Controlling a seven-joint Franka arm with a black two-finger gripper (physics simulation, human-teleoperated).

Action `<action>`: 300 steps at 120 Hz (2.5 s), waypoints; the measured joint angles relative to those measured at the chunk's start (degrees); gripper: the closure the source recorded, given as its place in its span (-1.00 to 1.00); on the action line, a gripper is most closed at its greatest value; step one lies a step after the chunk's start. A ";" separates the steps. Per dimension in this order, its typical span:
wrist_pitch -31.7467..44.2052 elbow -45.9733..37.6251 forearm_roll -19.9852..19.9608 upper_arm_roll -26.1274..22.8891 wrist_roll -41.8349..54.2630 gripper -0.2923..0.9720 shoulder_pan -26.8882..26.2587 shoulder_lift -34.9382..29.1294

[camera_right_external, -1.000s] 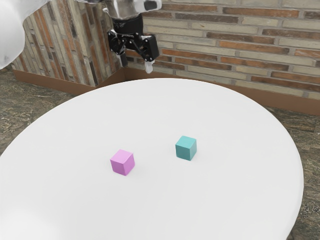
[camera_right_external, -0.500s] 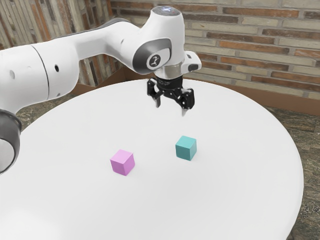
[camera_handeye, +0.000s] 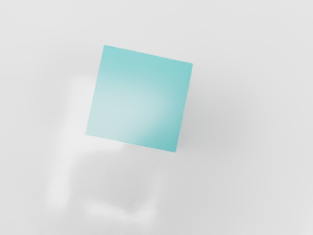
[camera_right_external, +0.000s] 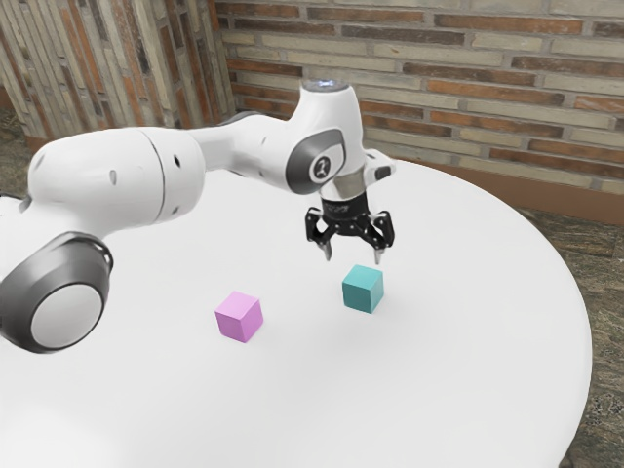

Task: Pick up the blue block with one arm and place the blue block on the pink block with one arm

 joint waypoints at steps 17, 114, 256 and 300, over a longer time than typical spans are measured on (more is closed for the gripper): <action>0.95 -0.38 -0.12 0.08 1.47 -0.54 -0.05 1.06; 6.45 2.26 2.86 0.00 12.95 -0.54 1.09 7.38; 8.52 9.58 -2.66 2.32 18.26 -0.54 1.36 16.51; 10.23 10.21 -4.88 3.40 17.80 -0.51 1.35 17.04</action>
